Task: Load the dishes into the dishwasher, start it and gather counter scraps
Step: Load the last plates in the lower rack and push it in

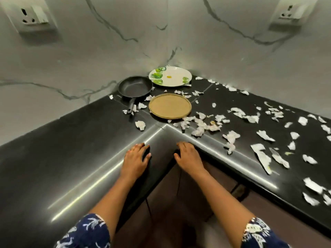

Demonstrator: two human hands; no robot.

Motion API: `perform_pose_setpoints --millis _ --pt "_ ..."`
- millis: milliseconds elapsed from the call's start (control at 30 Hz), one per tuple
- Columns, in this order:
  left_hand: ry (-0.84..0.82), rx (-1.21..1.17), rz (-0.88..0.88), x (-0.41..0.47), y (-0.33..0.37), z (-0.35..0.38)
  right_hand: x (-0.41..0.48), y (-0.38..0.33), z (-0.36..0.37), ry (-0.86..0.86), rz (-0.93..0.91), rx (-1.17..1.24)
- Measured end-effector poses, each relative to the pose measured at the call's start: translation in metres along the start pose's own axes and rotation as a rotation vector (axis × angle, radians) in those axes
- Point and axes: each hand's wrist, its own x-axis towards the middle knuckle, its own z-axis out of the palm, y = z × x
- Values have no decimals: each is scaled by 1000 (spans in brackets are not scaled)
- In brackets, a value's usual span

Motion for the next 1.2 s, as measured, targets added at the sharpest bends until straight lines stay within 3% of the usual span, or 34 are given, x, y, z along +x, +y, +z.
perform_pose_setpoints --millis 167,233,333,433,567,733,867,1033,1200 --pt "17 44 15 37 -13 3 42 7 7 110 -144 -122" --pt "31 61 28 43 -13 3 55 10 -4 73 -213 -151" --pt "77 106 47 44 -10 0 92 24 -32 -114 -200 9" --pt "177 65 13 69 8 2 149 51 -49 -2 -82 223" --pt "211 -184 -57 144 39 14 225 80 -54 50 77 157" --pt "78 -554 -448 223 59 14 270 96 -51 4 231 207" --pt "213 -962 -679 241 63 12 280 100 -45 -14 319 380" --pt "367 -1056 -643 239 75 -7 275 108 -51 56 463 870" --pt "404 -1421 -691 246 81 -40 273 94 -72 89 351 1132"
